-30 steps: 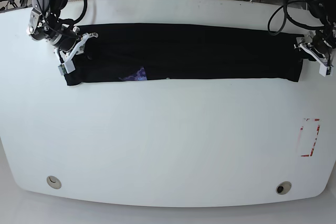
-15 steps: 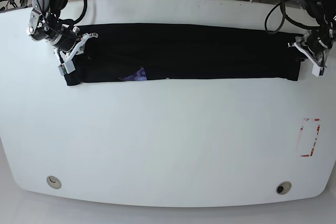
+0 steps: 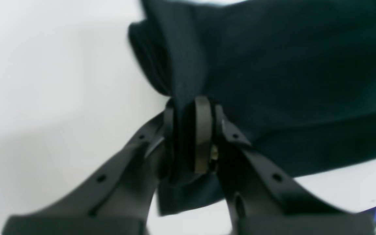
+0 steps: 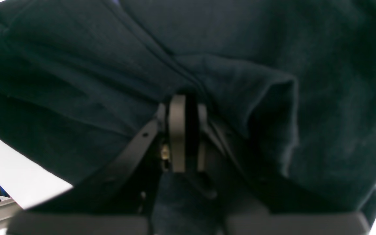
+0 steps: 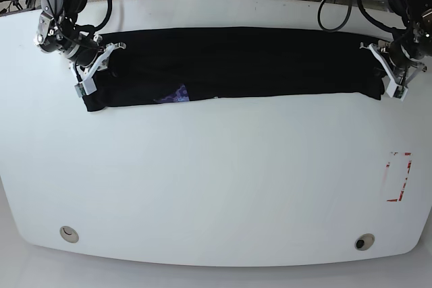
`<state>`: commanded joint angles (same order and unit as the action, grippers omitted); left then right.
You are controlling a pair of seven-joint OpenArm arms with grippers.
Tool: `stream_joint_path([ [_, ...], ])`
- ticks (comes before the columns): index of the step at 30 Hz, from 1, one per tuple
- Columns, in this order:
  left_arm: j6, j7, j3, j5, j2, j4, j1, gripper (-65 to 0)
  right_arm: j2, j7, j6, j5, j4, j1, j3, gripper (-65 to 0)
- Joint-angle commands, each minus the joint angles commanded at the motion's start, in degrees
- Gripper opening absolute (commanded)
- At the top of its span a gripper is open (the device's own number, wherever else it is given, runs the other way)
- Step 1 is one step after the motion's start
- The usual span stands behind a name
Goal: Fold the T-shirt properly
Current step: 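Grasp the strip end with the left gripper and fold it toward the right gripper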
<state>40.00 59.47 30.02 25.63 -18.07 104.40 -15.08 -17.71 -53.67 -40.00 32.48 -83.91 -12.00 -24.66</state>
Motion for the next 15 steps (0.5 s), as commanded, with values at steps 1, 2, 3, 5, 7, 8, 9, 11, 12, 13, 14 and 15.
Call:
stream_joint_path([
  [1, 0.0, 0.0, -0.8, 0.0, 0.1, 2.2, -0.9, -60.7, 0.5, 0.0, 0.00, -0.1, 0.0, 0.1, 0.0, -60.2],
  [2, 0.0, 0.0, -2.3, 0.0, 0.1, 4.1, -1.6, -60.7, 0.8, 0.0, 0.00, -0.3, 0.0, 0.1, 0.0, -60.2],
  [3, 0.0, 0.0, -4.0, 0.1, 0.1, 5.6, -1.8, -60.7, 0.8, 0.0, 0.00, -0.4, 0.0, 0.2, 0.0, -60.2],
  [5, 0.0, 0.0, -7.6, 0.2, 0.1, 7.6, -1.9, -60.7, 1.1, 0.0, 0.00, -0.4, -0.2, 0.2, 0.0, -60.2],
  [7, 0.0, 0.0, -11.7, 0.4, 0.1, 9.4, -2.1, -60.7, 1.1, 0.0, 0.00, -0.1, -0.3, -0.1, 0.0, -60.2],
  [8, 0.0, 0.1, -13.5, 0.4, 0.3, 9.6, -2.0, -60.7, 1.2, 0.0, 0.00, -0.1, 0.0, -0.2, 0.0, -60.2],
  [9, 0.0, 0.1, -15.0, 0.3, 0.7, 9.6, -1.8, -60.7, 1.2, 0.1, 0.00, -0.1, 0.1, -0.2, 0.0, -60.2],
  [11, 0.0, 0.1, -19.4, -0.4, 2.6, 9.5, -0.1, -60.7, 1.2, 0.1, 0.00, -0.3, 0.2, 0.1, 0.0, -60.2],
  [12, 0.0, 0.1, -20.8, -0.8, 3.4, 9.6, 0.6, -60.7, 1.2, 0.1, 0.00, -0.1, 0.1, 0.2, 0.1, -60.2],
  [13, 0.0, 0.1, -22.2, -1.3, 4.1, 9.6, 0.9, -60.7, 1.2, 0.1, 0.00, -0.1, -0.2, 0.1, 0.1, -60.2],
  [14, 0.0, 0.1, -23.5, -1.8, 5.3, 9.6, 1.1, -60.7, 1.2, 0.1, 0.00, -0.1, -0.3, -0.1, 0.1, -60.2],
  [15, 0.0, 0.1, -24.3, -2.1, 6.2, 9.6, 1.2, -60.7, 1.2, 0.1, 0.00, -0.1, -0.2, -0.1, 0.0, -60.2],
])
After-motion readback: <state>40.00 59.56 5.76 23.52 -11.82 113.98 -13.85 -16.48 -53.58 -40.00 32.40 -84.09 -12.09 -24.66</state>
